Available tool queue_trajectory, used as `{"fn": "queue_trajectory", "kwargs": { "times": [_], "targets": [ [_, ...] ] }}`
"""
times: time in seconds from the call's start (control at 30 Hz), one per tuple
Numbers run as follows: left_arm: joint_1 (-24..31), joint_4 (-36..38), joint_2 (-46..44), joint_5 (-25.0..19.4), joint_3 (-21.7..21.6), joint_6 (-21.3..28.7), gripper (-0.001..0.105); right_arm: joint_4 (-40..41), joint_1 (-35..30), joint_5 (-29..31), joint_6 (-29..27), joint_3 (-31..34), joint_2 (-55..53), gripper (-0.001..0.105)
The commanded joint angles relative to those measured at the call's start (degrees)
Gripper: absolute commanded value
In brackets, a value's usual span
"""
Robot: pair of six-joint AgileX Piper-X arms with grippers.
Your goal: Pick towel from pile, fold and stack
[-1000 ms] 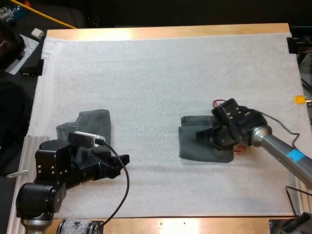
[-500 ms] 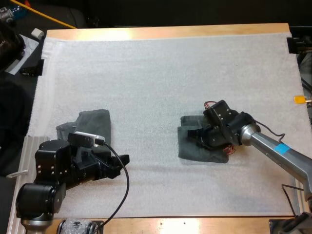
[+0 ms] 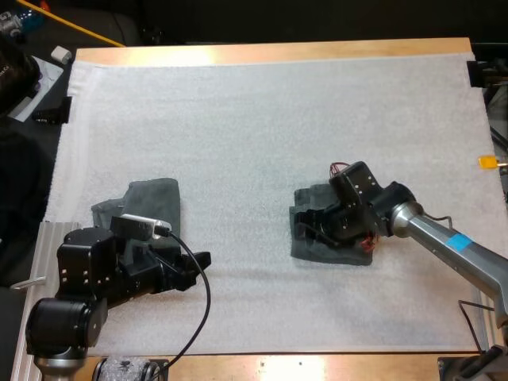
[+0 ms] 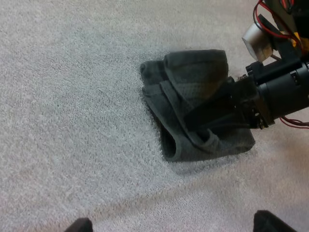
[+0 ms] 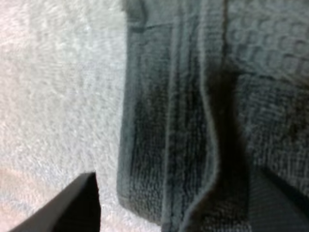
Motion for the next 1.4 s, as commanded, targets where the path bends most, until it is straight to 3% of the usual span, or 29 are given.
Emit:
{"fn": "queue_trajectory", "kwargs": {
  "times": [0.0, 0.5, 0.73, 0.93, 1.0, 1.17, 1.37],
  "targets": [
    [-0.2, -0.6, -0.2, 0.2, -0.3, 0.0, 0.063, 0.0, 0.7, -2.7, -0.4, -0.3, -0.8, 0.064],
    [-0.4, -0.4, -0.3, 0.4, -0.3, 0.0, 0.063, -5.0, 9.0, -1.0, 3.6, -0.3, 1.8, 0.063],
    [-0.2, -0.4, -0.1, 0.5, -0.4, 0.2, 0.063, -5.2, 10.0, -0.6, 3.8, -0.3, 2.0, 0.063],
    [-0.2, -0.2, -0.1, 0.7, -0.3, 0.3, 0.063, -3.4, 10.0, 4.1, 2.5, -0.4, -1.4, 0.063],
    [0.0, -0.2, 0.0, 0.6, -0.2, 0.3, 0.063, -5.1, 10.0, 0.8, 3.7, -0.3, 1.0, 0.063],
    [-0.1, 0.1, -0.1, 0.6, -0.3, 0.7, 0.063, -5.4, 10.1, 0.0, 3.7, -0.3, -0.4, 0.063],
    [-0.1, 0.1, -0.2, 0.8, -0.2, 1.0, 0.063, 0.5, 10.1, 9.3, 0.6, -0.3, -8.7, 0.063]
  ]
}}
